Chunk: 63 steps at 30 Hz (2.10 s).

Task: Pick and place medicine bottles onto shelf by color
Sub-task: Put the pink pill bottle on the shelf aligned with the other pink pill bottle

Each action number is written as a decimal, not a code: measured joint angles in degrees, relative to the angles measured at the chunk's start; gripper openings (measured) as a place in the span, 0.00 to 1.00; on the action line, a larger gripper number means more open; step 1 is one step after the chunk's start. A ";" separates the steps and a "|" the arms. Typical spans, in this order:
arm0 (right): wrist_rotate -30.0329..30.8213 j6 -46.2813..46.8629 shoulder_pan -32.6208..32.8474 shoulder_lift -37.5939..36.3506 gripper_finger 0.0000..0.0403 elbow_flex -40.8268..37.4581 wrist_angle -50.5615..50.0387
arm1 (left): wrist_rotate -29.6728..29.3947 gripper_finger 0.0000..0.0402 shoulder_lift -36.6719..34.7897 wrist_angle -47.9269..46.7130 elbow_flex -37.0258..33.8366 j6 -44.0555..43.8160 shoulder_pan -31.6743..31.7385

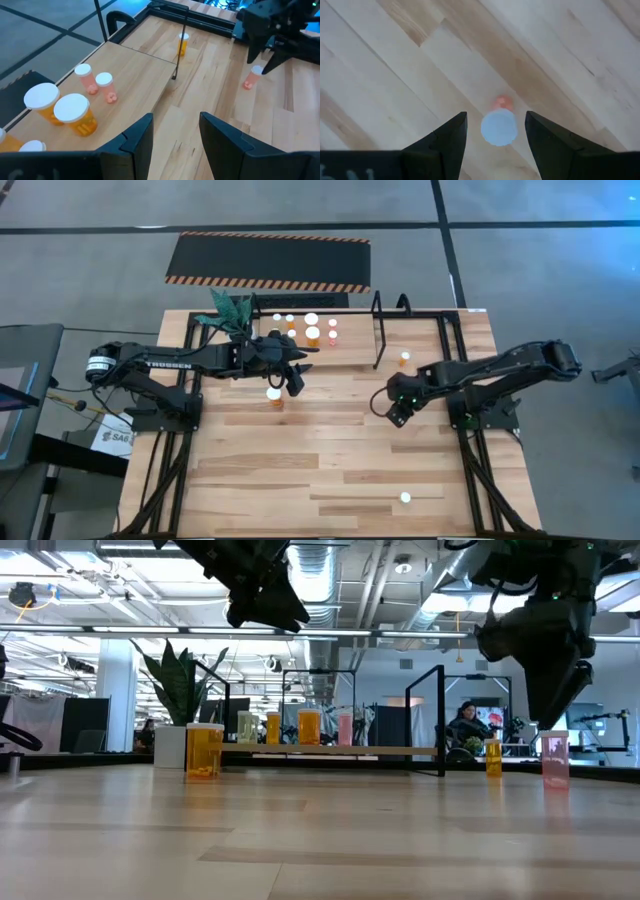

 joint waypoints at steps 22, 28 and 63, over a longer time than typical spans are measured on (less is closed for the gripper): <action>0.32 -2.75 1.82 8.05 0.44 0.00 -0.47 | -0.01 0.37 0.00 -0.61 -0.02 -0.87 -0.01; -0.55 -3.06 1.80 8.00 0.31 0.02 -0.47 | -0.01 0.37 0.00 -0.57 -0.02 -0.86 -0.02; -0.72 -38.32 -16.48 22.83 0.37 28.09 6.12 | 0.14 0.37 0.02 -8.33 -0.04 -3.04 0.00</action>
